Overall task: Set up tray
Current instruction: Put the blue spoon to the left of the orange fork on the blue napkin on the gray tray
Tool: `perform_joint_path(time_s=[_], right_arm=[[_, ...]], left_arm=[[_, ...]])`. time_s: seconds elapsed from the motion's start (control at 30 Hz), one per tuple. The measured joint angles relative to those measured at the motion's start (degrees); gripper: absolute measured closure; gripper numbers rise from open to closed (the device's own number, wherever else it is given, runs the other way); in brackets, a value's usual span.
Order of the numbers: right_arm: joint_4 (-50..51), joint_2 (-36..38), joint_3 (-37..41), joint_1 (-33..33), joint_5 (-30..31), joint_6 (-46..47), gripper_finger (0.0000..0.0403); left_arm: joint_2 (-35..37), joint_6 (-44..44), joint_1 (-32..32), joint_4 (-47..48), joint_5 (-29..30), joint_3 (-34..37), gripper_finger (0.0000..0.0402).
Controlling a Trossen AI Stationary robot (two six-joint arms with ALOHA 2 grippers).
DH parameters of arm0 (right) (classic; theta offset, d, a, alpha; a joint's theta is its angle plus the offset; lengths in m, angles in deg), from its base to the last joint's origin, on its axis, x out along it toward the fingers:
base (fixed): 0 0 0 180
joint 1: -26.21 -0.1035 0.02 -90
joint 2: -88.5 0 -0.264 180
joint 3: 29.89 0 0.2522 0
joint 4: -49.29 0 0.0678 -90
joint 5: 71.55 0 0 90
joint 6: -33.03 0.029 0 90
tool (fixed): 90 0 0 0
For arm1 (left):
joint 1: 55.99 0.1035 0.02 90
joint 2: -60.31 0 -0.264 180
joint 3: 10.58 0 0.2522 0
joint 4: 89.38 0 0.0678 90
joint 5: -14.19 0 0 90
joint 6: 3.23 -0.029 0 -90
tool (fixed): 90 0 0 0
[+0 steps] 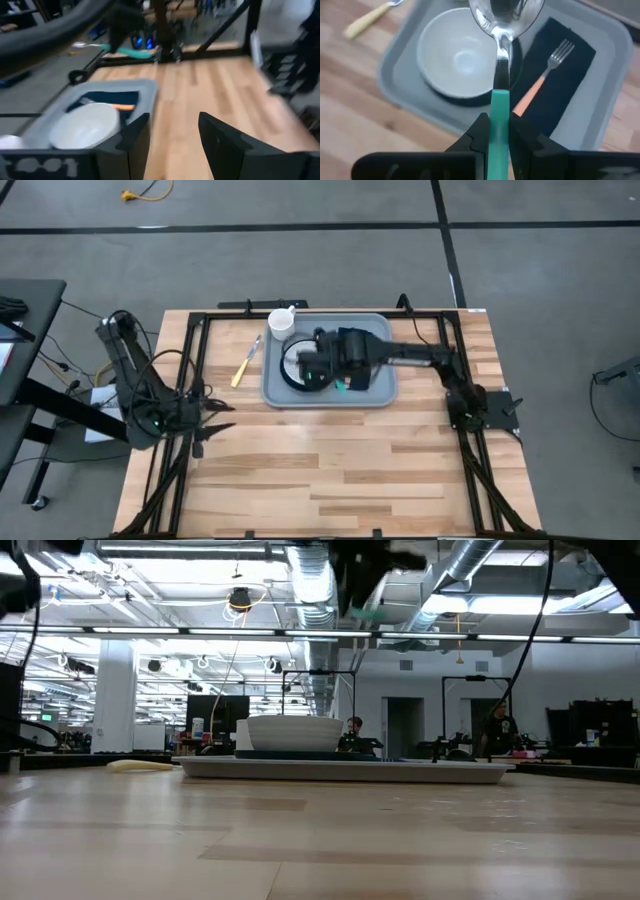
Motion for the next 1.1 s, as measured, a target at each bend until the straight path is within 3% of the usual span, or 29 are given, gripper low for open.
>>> perform_joint_path(time_s=[0.17, 0.3, 0.4, 0.77, 0.93, 1.1], right_arm=[[-0.34, -0.13, 1.16, 7.09, -6.99, -1.49, 0.0372], [-0.43, -0.13, 1.16, 11.27, -8.72, -2.44, 0.0372], [-0.45, -0.11, 1.16, 14.07, -9.51, -2.53, 0.0372], [-0.54, -0.17, 1.43, 21.13, -12.10, -4.39, 0.0372], [-0.48, -0.17, 8.50, 21.11, -12.53, -4.75, 0.0372], [-4.20, -0.24, 18.43, 23.13, -16.77, -9.35, 0.0372]], left_arm=[[5.42, -8.08, -1.01, -22.07, -0.90, 12.72, 0.0244], [6.70, -10.02, -1.05, -30.85, -2.12, 18.25, 0.0244], [6.53, -7.38, -1.05, -30.08, -2.65, 19.71, 0.0245], [6.13, 7.10, -1.32, -23.60, -14.97, 19.76, 0.0245], [5.28, 7.97, -3.87, -24.32, -13.60, 19.76, 0.0245], [5.26, 1.80, -7.06, -28.48, -11.43, 19.76, 0.0245]])
